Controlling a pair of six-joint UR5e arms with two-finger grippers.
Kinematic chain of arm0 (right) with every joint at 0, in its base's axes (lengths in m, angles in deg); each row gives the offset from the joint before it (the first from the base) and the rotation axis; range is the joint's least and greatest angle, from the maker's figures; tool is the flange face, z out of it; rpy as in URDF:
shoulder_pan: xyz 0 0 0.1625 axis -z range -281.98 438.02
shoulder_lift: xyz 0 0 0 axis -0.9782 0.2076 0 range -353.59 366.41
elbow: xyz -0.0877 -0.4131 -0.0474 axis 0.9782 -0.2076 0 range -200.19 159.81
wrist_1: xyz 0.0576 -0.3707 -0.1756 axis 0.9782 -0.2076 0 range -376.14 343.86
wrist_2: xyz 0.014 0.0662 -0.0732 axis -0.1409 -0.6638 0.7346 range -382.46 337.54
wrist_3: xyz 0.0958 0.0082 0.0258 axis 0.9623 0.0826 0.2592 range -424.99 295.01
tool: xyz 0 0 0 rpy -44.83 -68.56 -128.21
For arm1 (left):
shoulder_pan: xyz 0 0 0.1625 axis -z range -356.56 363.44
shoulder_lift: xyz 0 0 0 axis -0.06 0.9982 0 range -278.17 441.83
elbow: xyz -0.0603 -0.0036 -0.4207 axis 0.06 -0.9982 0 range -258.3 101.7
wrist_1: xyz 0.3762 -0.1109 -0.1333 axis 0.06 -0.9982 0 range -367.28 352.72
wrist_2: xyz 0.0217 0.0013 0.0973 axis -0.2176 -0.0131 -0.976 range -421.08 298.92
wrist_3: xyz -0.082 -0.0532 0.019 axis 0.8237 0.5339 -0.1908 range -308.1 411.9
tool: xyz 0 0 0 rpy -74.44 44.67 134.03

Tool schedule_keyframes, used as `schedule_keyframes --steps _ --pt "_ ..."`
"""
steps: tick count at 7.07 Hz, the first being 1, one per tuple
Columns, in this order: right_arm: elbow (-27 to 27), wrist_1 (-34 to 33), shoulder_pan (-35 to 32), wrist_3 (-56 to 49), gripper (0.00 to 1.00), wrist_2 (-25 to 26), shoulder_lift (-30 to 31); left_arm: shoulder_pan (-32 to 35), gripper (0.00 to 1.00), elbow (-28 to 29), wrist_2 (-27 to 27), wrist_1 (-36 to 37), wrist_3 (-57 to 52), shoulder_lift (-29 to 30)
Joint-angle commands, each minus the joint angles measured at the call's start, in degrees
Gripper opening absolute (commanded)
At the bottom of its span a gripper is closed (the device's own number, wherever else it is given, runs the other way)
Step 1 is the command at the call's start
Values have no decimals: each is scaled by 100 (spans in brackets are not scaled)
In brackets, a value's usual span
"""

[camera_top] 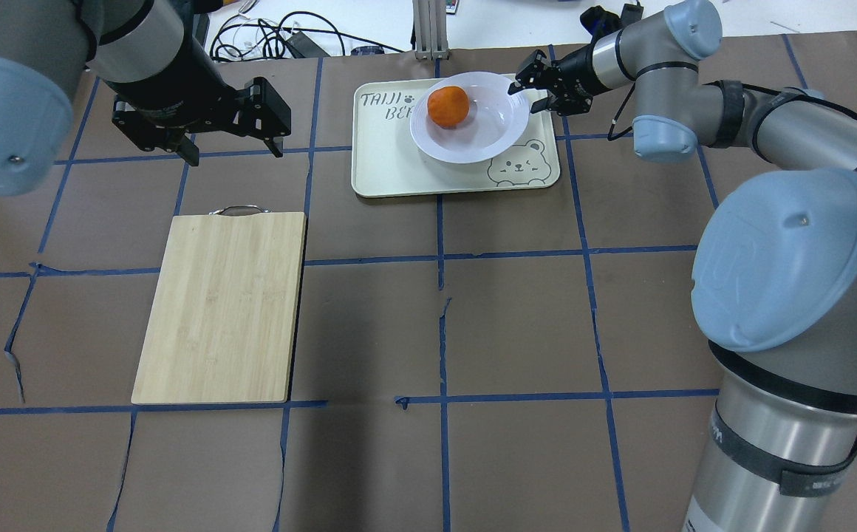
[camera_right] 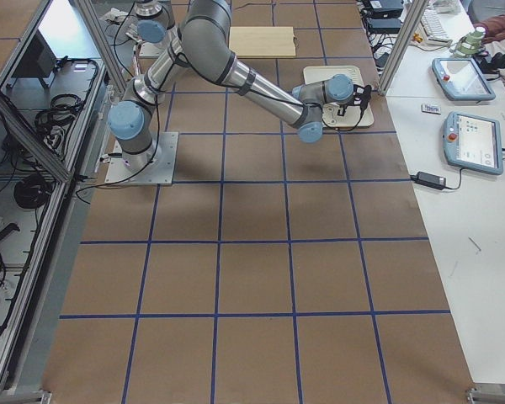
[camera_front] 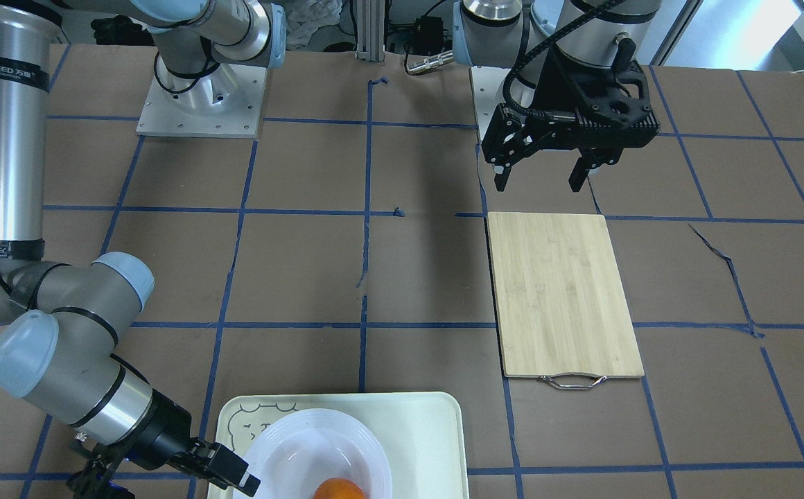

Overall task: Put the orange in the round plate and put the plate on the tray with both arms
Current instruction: 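Release the plate and lift the right gripper away from the tray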

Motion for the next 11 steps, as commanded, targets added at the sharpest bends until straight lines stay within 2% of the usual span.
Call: schedule_keyframes --steps 1,3,5,6,7,8,9,10,11 --pt "-47 61 -2 -355 100 909 107 0 100 -9 0 0 0 0" --pt "-143 997 -2 -946 100 1696 457 0 100 0 0 0 0 0" --pt "-948 3005 -185 -1026 100 2898 853 0 100 0 0 0 0 0" --pt "-1396 3894 -404 -1026 100 3304 1072 0 100 0 0 0 0 0" --pt "-1601 4538 -615 -1130 100 3752 1257 0 100 0 0 0 0 0" --pt "-1577 4936 -835 -1140 100 4156 1546 -9 100 0 0 0 0 0" --pt "-1524 5322 -1003 -1149 100 4126 1880 0 100 0 0 0 0 0" --pt "-1376 5787 -1100 -1132 100 4082 2475 -9 100 0 0 0 -9 0" --pt "-966 5757 -1170 -1157 100 4073 3090 0 100 0 0 0 0 0"
